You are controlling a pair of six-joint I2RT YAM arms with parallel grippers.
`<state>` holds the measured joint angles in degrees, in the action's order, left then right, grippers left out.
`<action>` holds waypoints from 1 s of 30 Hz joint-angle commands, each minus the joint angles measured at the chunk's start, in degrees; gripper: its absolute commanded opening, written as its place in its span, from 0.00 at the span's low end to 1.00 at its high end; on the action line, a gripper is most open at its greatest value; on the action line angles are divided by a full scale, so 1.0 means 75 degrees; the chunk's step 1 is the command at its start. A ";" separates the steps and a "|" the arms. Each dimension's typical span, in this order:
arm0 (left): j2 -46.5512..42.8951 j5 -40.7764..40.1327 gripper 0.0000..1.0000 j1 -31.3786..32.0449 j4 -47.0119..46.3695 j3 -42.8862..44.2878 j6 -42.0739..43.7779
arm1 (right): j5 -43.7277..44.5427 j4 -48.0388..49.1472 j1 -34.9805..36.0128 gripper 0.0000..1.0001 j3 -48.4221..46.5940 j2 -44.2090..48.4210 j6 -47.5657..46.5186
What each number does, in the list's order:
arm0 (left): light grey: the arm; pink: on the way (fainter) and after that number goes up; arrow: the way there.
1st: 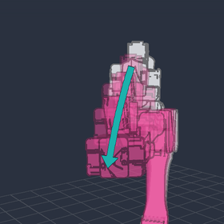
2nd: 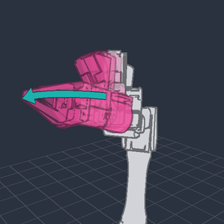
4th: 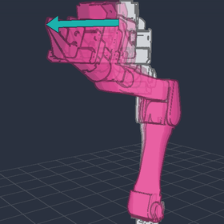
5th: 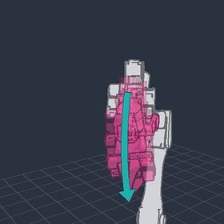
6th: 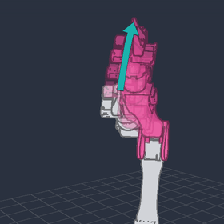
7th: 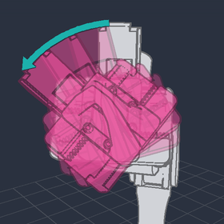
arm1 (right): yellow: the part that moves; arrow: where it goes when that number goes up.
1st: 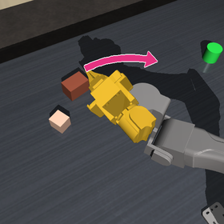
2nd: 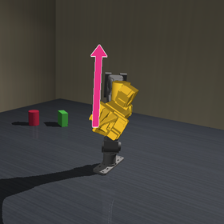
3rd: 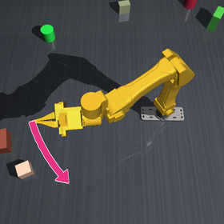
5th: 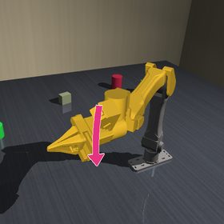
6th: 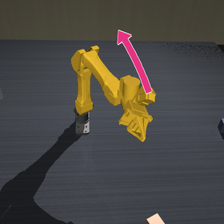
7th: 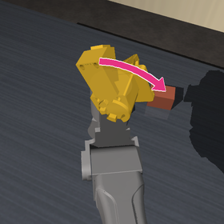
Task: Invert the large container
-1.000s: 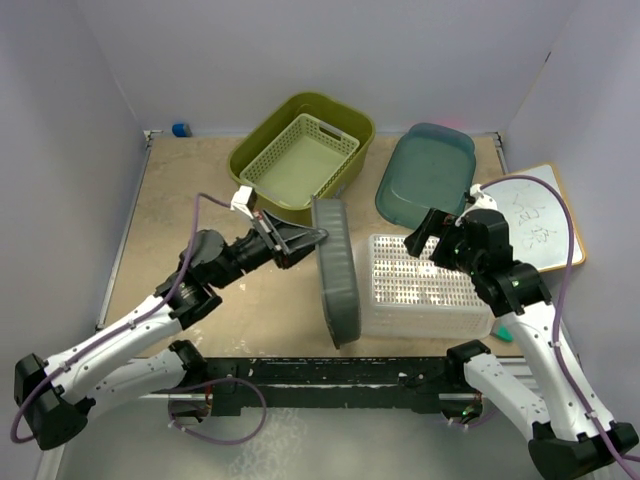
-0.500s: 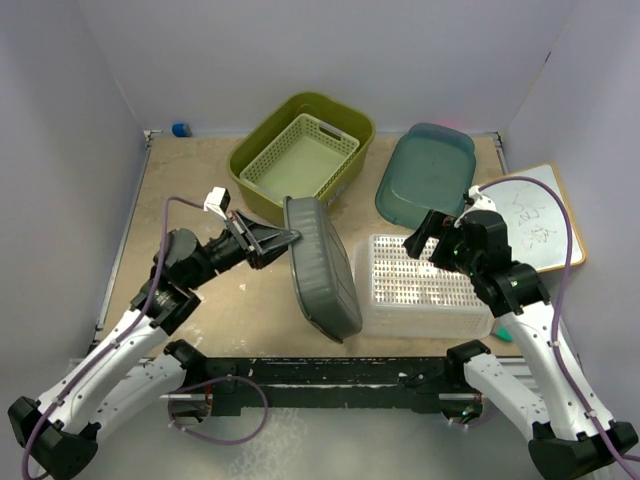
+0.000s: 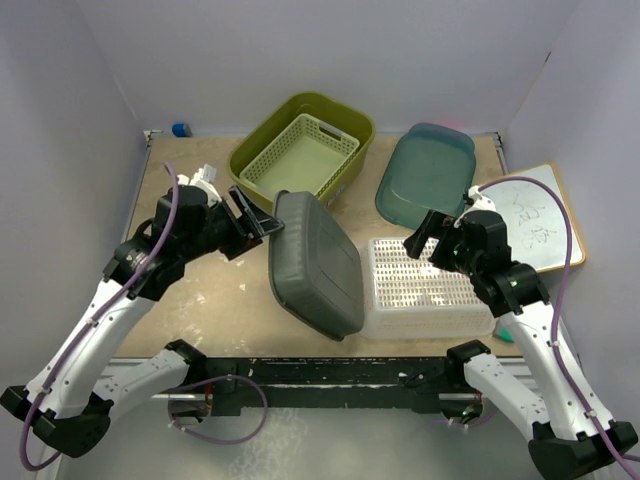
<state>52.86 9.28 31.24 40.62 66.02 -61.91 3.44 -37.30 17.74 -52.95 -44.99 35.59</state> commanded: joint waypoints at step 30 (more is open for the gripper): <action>0.2383 -0.3844 0.78 0.0006 0.2159 0.3396 0.3370 | -0.1439 0.1488 0.0118 1.00 -0.0250 -0.0764 -0.0152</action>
<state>63.81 -23.90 31.20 69.97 88.36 -44.71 -4.43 -29.93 18.15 -52.95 -50.37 35.33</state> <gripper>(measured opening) 0.786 0.997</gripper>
